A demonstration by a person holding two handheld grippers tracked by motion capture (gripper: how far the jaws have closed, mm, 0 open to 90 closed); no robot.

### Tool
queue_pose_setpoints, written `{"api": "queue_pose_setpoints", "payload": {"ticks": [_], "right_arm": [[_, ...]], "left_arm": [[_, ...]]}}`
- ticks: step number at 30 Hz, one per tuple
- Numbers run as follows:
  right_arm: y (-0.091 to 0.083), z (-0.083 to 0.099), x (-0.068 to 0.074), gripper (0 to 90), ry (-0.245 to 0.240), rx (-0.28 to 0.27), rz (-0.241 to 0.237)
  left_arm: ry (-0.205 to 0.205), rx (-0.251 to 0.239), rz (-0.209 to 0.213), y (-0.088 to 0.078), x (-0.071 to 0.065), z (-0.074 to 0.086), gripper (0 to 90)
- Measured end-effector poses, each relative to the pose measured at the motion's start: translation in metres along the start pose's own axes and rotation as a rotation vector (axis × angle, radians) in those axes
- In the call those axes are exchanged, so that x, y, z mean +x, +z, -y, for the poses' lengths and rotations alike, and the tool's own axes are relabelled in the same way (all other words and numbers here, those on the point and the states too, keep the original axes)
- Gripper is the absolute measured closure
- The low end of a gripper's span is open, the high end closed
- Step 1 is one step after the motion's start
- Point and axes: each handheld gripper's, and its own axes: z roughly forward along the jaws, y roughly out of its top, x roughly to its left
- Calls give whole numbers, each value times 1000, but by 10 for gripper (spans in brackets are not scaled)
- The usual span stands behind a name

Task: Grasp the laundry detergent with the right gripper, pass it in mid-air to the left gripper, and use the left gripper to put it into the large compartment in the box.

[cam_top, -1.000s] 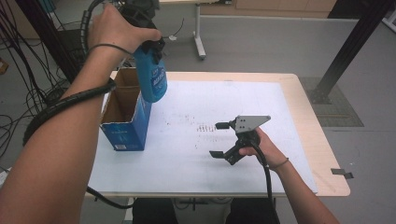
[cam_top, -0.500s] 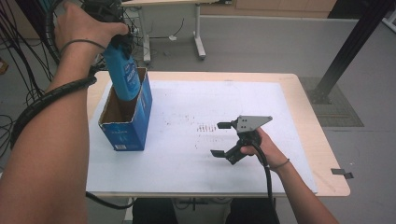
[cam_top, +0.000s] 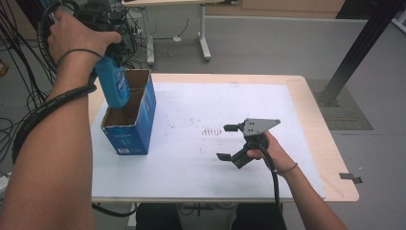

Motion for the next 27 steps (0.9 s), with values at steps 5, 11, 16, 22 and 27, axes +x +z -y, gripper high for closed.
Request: {"api": "queue_pose_setpoints", "payload": {"ticks": [5, 11, 16, 22, 27], "right_arm": [[2, 0, 2, 3, -4, 4, 3], [2, 1, 2, 4, -3, 3, 6], [1, 1, 2, 4, -4, 1, 7], [0, 1, 1, 4, -9, -1, 2], [-1, 2, 1, 3, -4, 0, 5]], "left_arm": [[2, 5, 7, 5, -1, 0, 380], [2, 16, 11, 15, -2, 1, 380], [1, 29, 6, 25, -2, 1, 379], [1, 52, 18, 40, -1, 0, 380], [-4, 56, 23, 50, 2, 1, 379]]}}
